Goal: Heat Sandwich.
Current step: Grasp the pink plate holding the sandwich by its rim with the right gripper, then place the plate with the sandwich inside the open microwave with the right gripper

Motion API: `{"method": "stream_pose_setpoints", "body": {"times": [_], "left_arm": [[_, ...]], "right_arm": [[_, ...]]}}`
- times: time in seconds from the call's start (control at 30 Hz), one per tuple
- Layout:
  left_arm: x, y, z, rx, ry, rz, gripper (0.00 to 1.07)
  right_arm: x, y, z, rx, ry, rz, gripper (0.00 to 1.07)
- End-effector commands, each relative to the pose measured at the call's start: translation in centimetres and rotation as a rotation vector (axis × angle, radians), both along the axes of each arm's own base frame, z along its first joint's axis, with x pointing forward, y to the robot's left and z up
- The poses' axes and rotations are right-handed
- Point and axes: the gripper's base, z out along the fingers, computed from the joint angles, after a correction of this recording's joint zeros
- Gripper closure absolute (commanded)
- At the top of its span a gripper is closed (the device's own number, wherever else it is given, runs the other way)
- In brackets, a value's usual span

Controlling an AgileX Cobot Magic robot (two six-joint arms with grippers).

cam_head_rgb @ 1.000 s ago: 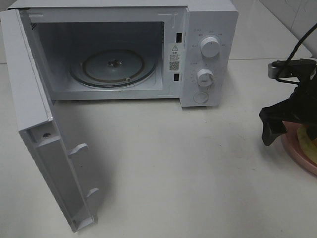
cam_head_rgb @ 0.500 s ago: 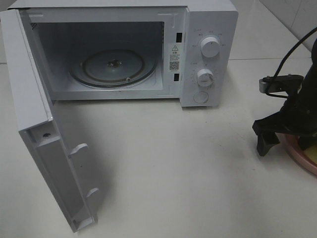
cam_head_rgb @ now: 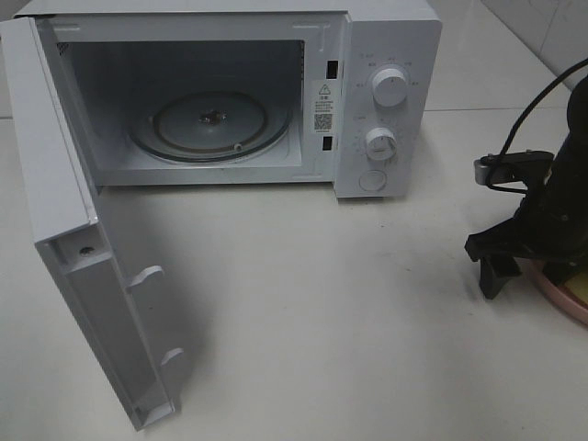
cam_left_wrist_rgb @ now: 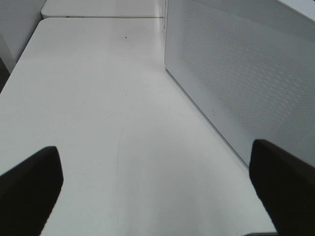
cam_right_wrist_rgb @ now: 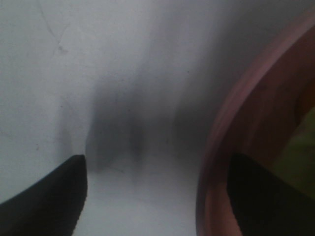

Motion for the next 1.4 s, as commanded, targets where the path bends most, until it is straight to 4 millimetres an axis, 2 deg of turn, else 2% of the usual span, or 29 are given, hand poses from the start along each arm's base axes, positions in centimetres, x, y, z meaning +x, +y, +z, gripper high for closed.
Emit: {"method": "stream_pose_setpoints", "body": {"times": [0.03, 0.1, 0.17, 0.2, 0.23, 0.27, 0.3, 1.4], "left_arm": [[-0.3, 0.0, -0.1, -0.002, -0.028, 0.000, 0.09], [-0.3, 0.0, -0.1, -0.002, -0.028, 0.000, 0.09], [-0.3, 0.0, -0.1, -0.002, -0.028, 0.000, 0.09], [-0.3, 0.0, -0.1, -0.002, -0.028, 0.000, 0.09], [-0.3, 0.0, -0.1, -0.002, -0.028, 0.000, 0.09], [-0.3, 0.0, -0.1, -0.002, -0.028, 0.000, 0.09], [-0.3, 0.0, -0.1, -0.002, -0.028, 0.000, 0.09], [-0.3, 0.0, -0.1, -0.002, -0.028, 0.000, 0.09]], "right_arm": [[0.1, -0.3, 0.1, -0.010, 0.005, 0.015, 0.45], [0.1, -0.3, 0.1, -0.010, 0.004, 0.004, 0.54], [0.1, -0.4, 0.0, -0.019, 0.002, -0.014, 0.73], [0.1, -0.4, 0.0, -0.019, 0.002, -0.014, 0.73], [0.1, -0.4, 0.0, -0.025, 0.001, -0.016, 0.82], [0.1, -0.6, 0.0, -0.047, -0.002, -0.021, 0.98], [0.1, -0.8, 0.0, -0.062, -0.001, -0.020, 1.07], [-0.2, -1.0, 0.1, -0.158, 0.025, -0.031, 1.07]]}}
